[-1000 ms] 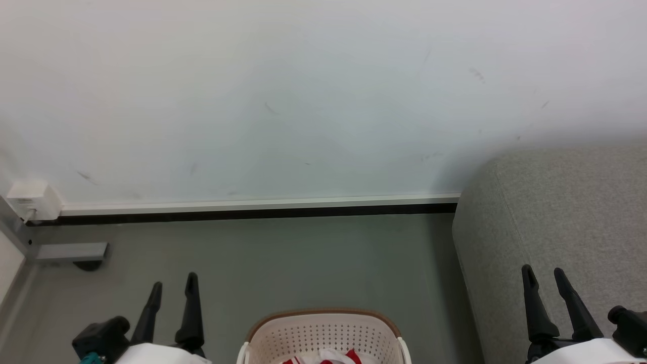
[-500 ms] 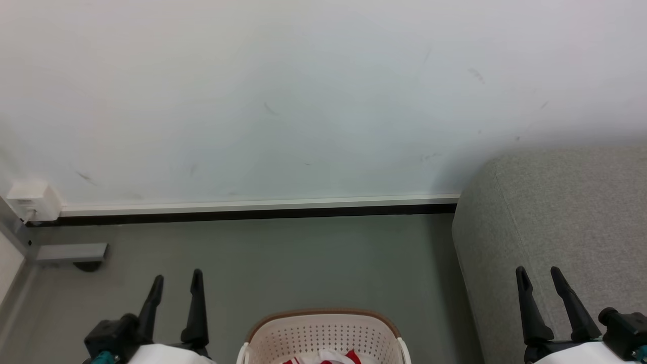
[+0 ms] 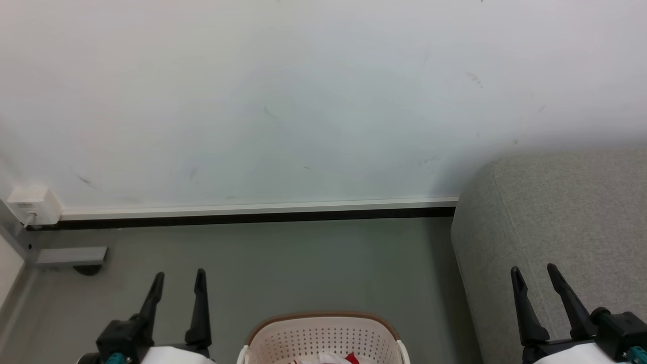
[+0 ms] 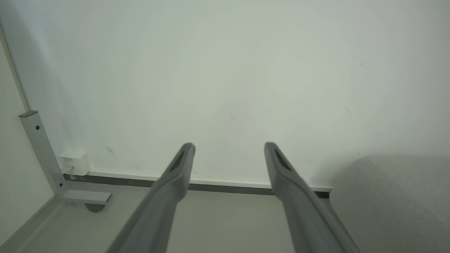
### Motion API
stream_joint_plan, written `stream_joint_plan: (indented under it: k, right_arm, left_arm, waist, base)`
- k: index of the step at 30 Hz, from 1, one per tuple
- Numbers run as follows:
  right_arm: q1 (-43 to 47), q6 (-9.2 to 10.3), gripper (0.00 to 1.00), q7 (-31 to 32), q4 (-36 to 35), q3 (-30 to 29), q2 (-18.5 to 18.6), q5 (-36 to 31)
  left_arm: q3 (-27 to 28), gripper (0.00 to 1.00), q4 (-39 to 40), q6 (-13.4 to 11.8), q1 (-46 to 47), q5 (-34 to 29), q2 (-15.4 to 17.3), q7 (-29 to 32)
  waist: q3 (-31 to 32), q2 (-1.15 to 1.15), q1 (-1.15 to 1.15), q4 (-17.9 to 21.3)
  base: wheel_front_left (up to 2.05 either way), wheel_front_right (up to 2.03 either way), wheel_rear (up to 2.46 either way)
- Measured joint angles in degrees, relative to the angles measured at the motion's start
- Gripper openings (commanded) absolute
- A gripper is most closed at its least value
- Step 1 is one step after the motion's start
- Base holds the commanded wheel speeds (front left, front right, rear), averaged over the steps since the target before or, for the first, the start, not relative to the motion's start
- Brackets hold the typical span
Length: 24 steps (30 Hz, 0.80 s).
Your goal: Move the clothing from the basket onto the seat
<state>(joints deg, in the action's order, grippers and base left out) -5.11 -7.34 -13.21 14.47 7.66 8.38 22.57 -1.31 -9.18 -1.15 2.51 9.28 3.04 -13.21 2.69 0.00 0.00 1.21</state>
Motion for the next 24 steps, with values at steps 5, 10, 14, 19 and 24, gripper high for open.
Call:
stream_joint_plan:
  k: [5, 10, 14, 19, 24]
  right_arm:
    - [-0.17, -0.04, 1.00, -0.53, -0.04, 0.45, 0.23, -2.03]
    - [-0.23, -0.04, 1.00, -1.02, -0.20, 0.75, 0.27, -3.39]
    - [-0.26, -0.04, 1.00, -1.49, -0.23, 0.91, 0.33, -4.87]
    - [-0.29, -0.04, 1.00, -1.83, -0.51, 1.07, 0.37, -5.45]
    - [-0.31, -0.04, 1.00, -1.83, -0.54, 1.05, 0.35, -5.25]
  left_arm:
    - [-0.14, 1.00, 0.10, -0.18, -0.01, -2.25, -0.02, -0.57]
    - [-0.09, 1.00, 0.15, -0.18, -0.03, -4.43, -0.04, -1.09]
    - [-0.04, 1.00, 0.19, -0.25, -0.03, -5.88, -0.05, -1.52]
    - [-0.09, 1.00, 0.36, -0.43, -0.09, -6.86, -0.10, -1.92]
    - [0.18, 1.00, 0.36, -0.41, -0.12, -6.86, -0.13, -1.92]
  waist:
    - [0.16, 0.00, 0.00, 0.06]
    - [0.30, 0.00, 0.00, 0.12]
    - [0.41, 0.00, 0.00, 0.18]
    - [0.40, 0.00, 0.00, 0.27]
    - [0.37, 0.00, 0.00, 0.46]
  base:
    - [0.00, 0.00, 0.00]
    - [0.00, 0.00, 0.00]
    - [0.00, 0.00, 0.00]
    - [0.00, 0.00, 0.00]
    - [0.00, 0.00, 0.00]
